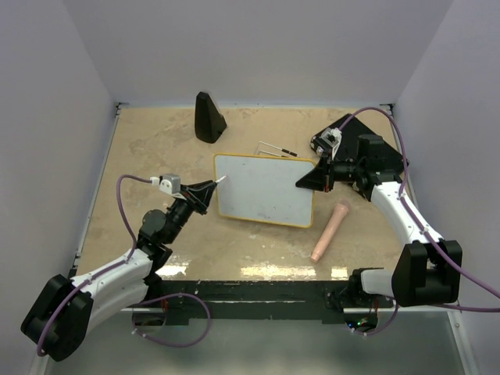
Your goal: Write a sentence on the whiteboard
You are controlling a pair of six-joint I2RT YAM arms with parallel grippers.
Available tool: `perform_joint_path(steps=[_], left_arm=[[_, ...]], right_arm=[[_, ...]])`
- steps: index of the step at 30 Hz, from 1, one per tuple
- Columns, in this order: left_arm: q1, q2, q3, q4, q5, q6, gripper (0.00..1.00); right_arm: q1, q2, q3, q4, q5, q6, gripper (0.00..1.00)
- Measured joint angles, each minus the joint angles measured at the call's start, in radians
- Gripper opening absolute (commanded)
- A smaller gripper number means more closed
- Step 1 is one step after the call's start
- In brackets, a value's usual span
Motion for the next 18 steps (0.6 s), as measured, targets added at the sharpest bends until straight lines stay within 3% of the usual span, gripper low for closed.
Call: perform_joint_path(steps=[18], left_arm=[[0.000, 0.008, 0.005, 0.000, 0.000, 0.011, 0.00]], right_arm=[[0.000, 0.000, -0.002, 0.006, -0.003, 0.020, 0.00]])
